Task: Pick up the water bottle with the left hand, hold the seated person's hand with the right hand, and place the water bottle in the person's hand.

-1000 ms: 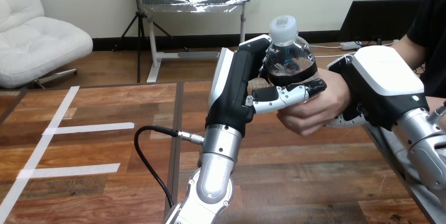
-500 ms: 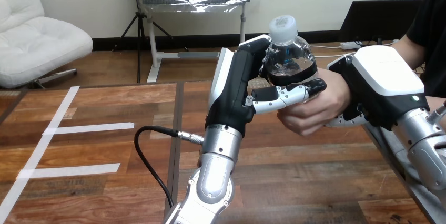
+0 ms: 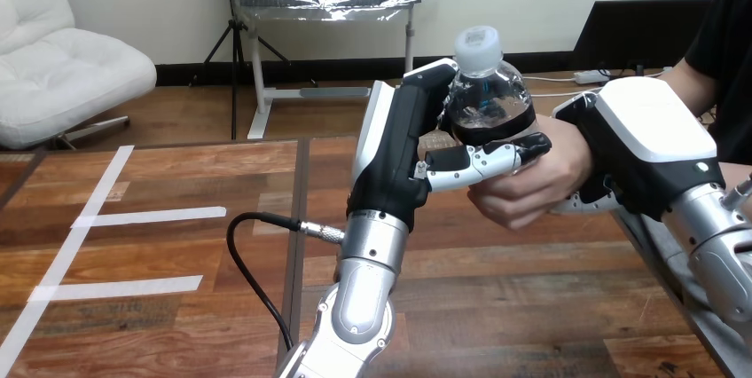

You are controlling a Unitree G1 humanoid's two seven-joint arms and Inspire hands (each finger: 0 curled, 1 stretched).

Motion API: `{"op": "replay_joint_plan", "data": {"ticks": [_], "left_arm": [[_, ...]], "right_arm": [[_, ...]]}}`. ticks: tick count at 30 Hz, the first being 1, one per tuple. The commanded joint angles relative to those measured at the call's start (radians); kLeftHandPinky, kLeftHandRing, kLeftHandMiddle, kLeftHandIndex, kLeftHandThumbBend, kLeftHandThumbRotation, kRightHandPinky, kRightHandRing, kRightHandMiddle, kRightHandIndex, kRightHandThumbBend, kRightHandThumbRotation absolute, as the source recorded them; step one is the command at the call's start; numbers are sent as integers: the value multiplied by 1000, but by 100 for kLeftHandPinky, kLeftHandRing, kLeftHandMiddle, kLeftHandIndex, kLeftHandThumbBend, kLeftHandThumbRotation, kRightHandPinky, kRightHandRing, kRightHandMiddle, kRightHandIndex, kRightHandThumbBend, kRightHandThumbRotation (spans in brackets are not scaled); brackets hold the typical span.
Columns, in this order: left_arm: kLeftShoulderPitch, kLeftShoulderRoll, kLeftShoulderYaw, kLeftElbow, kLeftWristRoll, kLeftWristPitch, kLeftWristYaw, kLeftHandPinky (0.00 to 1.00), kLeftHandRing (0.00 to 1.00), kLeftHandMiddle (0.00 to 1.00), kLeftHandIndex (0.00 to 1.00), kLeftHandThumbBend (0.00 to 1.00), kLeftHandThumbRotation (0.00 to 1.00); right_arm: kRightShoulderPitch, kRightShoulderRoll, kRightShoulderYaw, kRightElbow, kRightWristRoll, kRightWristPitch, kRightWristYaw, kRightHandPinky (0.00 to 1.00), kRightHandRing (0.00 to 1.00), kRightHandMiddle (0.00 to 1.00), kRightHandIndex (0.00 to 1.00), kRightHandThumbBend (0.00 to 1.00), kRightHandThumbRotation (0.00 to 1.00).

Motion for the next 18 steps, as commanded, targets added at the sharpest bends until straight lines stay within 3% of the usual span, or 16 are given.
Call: {"op": "replay_joint_plan", "data": {"ticks": [1,13,18], "left_arm": [[-35,-110,-7,-45,-3,-40,-4,38,40,43,50,57,0],[-25,-89,-5,-62,20,-63,9,37,40,44,50,57,0],[-15,-82,-6,-77,24,-67,6,38,45,50,53,59,0]], "right_arm": [[-46,14,-29,-7,17,-11,-23,16,21,29,30,77,0],[-44,16,-36,-25,14,2,-16,16,21,29,30,79,0],[-41,15,-36,-41,5,25,-2,17,23,31,32,80,0]]}}
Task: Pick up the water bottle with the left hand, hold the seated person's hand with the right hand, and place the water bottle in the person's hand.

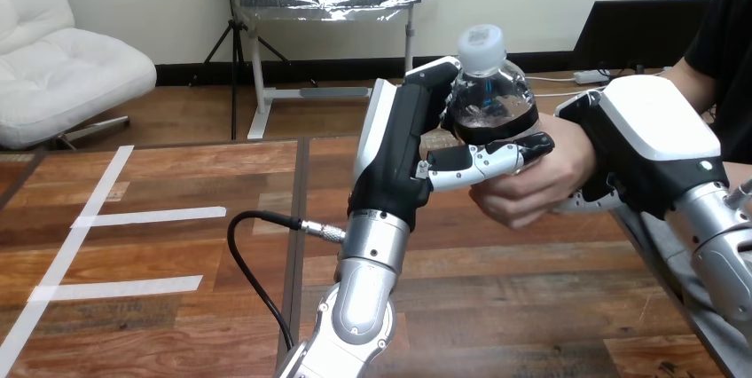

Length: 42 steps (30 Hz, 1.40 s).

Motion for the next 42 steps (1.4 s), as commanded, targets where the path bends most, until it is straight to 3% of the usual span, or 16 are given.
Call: {"op": "replay_joint_plan", "data": {"ticks": [1,6,15,24,28,33,35,36,42], "left_arm": [[-11,-79,-6,-83,14,-43,-3,39,46,51,54,59,0],[1,-70,-10,-107,19,-27,-12,50,59,64,65,66,11],[21,-61,-10,-125,33,-22,-14,65,72,77,79,76,29],[35,-46,-18,-148,70,13,-16,79,81,85,91,82,40],[40,-32,-23,-166,98,44,-23,84,86,90,96,84,46],[48,-23,-25,-186,117,71,-37,94,96,97,99,89,55],[51,-17,-27,-193,130,77,-38,95,97,98,99,89,56],[53,-16,-28,-195,134,80,-39,97,98,99,99,92,59],[66,-9,-28,-215,156,97,-45,99,100,100,100,98,69]], "right_arm": [[-39,13,-24,-45,-5,30,0,17,23,31,32,80,0],[-34,8,-18,-64,-31,63,3,24,31,40,39,79,0],[-25,7,-20,-74,-35,65,-8,34,43,51,51,86,0],[-8,4,-33,-88,0,52,10,45,57,65,63,89,0],[4,-9,-38,-111,14,52,43,50,63,71,69,89,0],[23,-24,-48,-148,31,59,95,63,80,84,79,90,0],[34,-28,-55,-167,39,69,121,65,83,86,81,90,0],[37,-28,-57,-172,41,72,129,71,89,90,85,90,0],[65,-26,-75,-214,48,87,148,89,98,98,93,92,1]]}}
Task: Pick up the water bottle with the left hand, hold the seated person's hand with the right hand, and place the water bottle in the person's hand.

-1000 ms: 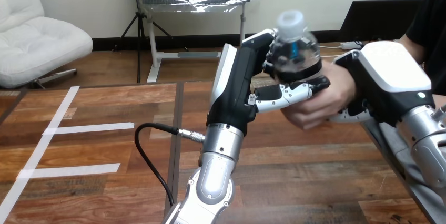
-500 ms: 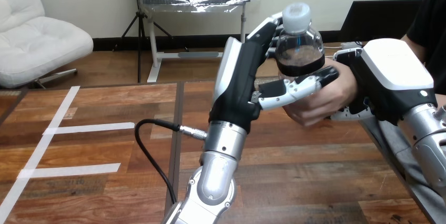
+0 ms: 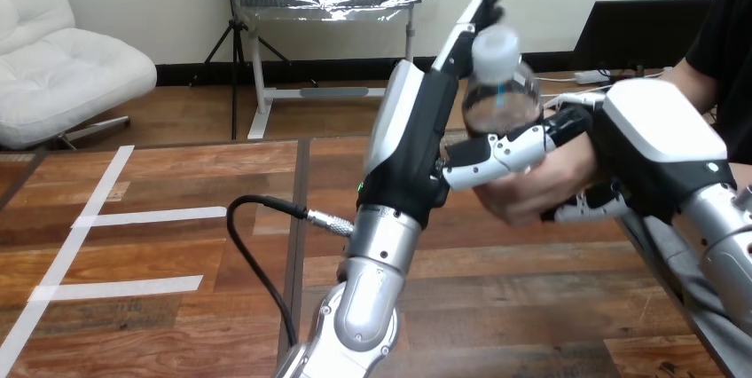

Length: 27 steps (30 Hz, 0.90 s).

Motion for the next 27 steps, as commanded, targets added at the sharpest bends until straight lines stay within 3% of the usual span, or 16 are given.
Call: {"op": "replay_joint_plan", "data": {"ticks": [1,9,27], "left_arm": [[29,-30,1,-53,16,16,-6,100,100,100,100,99,70],[55,-20,11,-72,-8,-4,-28,100,100,100,100,100,73],[151,-14,34,-142,-69,-48,-46,100,100,100,100,95,72]], "right_arm": [[6,-8,-44,-86,15,10,13,91,98,98,94,93,1],[50,10,-67,-158,16,43,21,96,100,100,97,94,2],[140,47,-93,-283,9,102,4,97,100,100,94,91,1]]}}
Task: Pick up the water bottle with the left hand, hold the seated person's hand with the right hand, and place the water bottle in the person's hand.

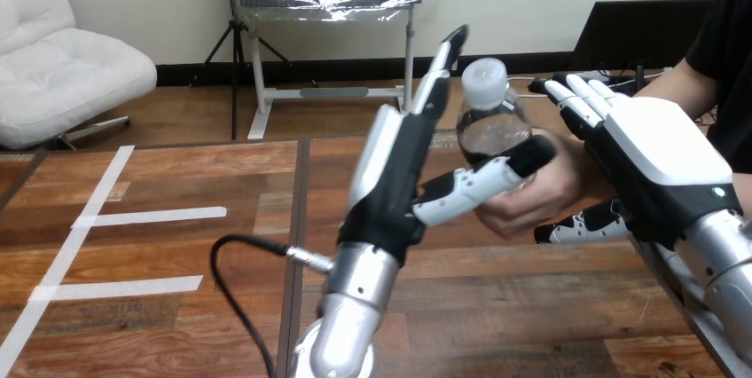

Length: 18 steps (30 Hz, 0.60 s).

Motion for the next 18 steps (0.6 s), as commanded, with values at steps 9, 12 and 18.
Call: {"op": "replay_joint_plan", "data": {"ticks": [9,12,18], "left_arm": [[71,-54,30,-102,-48,-99,16,99,99,100,100,85,70],[89,-60,35,-107,-67,-120,22,96,97,99,99,81,68],[131,-54,40,-133,-101,-144,15,84,88,92,93,67,64]], "right_arm": [[19,41,-60,-93,-2,32,-19,98,100,100,93,89,0],[25,43,-62,-101,-5,33,-26,98,100,100,93,88,0],[43,58,-74,-133,3,44,-27,97,100,100,91,85,0]]}}
